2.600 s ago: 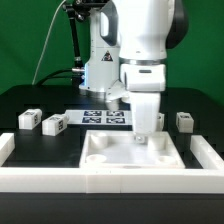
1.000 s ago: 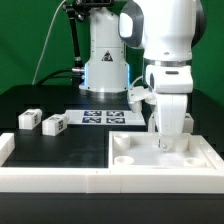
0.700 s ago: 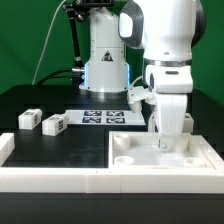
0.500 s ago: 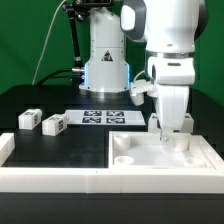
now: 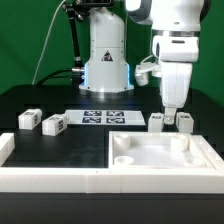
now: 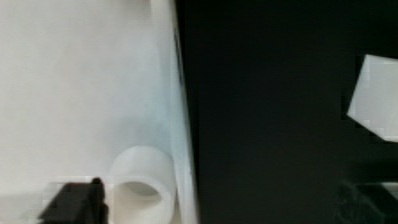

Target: Assemble one leg

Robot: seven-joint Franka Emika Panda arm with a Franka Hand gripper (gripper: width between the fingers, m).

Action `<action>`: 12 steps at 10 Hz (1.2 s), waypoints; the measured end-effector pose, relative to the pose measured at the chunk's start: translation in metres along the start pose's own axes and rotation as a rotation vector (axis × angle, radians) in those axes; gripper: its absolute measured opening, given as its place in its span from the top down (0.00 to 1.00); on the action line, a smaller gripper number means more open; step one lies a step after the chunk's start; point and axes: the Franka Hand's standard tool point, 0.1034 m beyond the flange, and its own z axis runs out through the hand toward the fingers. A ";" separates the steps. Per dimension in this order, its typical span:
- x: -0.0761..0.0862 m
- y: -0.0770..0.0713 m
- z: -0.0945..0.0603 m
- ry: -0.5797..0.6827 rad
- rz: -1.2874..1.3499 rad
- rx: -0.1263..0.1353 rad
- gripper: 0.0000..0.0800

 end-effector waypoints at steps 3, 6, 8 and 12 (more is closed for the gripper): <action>0.000 -0.002 0.000 0.006 0.292 -0.001 0.19; 0.000 -0.023 0.004 0.031 0.675 0.012 0.19; 0.007 -0.031 0.006 0.043 0.921 0.029 0.19; 0.012 -0.039 0.010 0.057 1.286 0.068 0.19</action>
Offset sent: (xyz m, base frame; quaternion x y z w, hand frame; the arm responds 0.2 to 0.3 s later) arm -0.0250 -0.0096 0.0053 -0.0038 0.0278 0.2685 0.9629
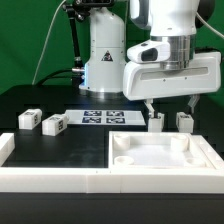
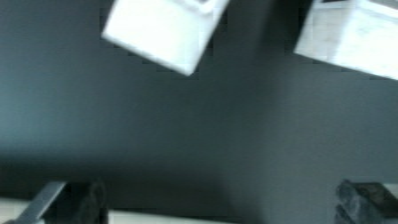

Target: Assemble one leg

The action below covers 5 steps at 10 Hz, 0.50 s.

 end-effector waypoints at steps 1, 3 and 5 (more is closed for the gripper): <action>-0.007 -0.013 0.002 0.002 0.103 0.005 0.19; -0.018 -0.033 0.004 -0.012 0.241 0.018 0.19; -0.029 -0.047 0.007 -0.022 0.160 0.024 0.19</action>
Offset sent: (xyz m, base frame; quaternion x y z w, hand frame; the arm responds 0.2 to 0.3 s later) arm -0.0376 0.0363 0.0060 0.0193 -0.0175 0.0378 0.9989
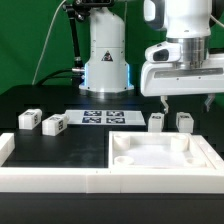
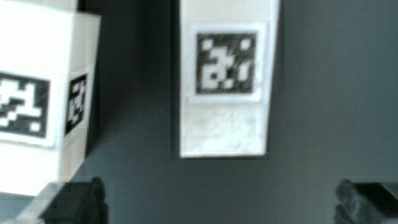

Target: Assemble one leg

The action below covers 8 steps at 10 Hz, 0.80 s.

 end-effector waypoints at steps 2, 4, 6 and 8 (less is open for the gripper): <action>-0.002 0.002 0.001 -0.036 -0.006 -0.008 0.19; -0.004 0.006 0.000 -0.212 -0.024 -0.033 0.19; -0.015 0.004 0.000 -0.432 -0.037 -0.051 0.19; -0.027 -0.001 -0.004 -0.616 -0.040 -0.068 0.19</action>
Offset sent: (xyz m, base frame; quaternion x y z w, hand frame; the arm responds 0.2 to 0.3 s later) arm 0.0000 0.0000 0.0000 0.0000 -0.1593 0.0000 0.9872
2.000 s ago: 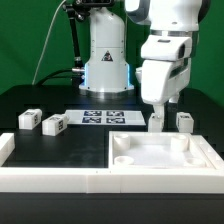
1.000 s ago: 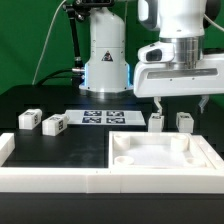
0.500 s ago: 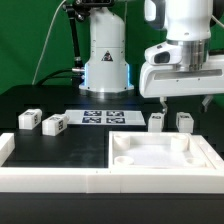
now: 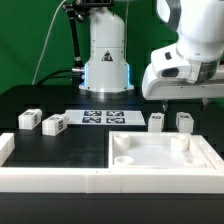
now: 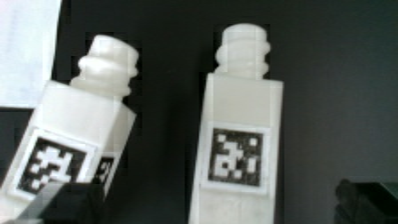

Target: Assemble one leg

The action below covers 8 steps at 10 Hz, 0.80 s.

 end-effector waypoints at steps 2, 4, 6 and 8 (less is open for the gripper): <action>0.000 -0.005 0.002 -0.180 -0.006 -0.006 0.19; -0.002 -0.005 0.010 -0.335 -0.010 -0.014 0.19; 0.014 -0.004 0.019 -0.393 -0.009 -0.010 0.19; 0.018 -0.002 0.022 -0.379 -0.006 -0.014 0.19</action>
Offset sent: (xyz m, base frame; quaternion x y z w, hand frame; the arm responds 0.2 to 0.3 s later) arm 0.0009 0.0009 -0.0093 -0.0125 -0.2278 0.0033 0.9736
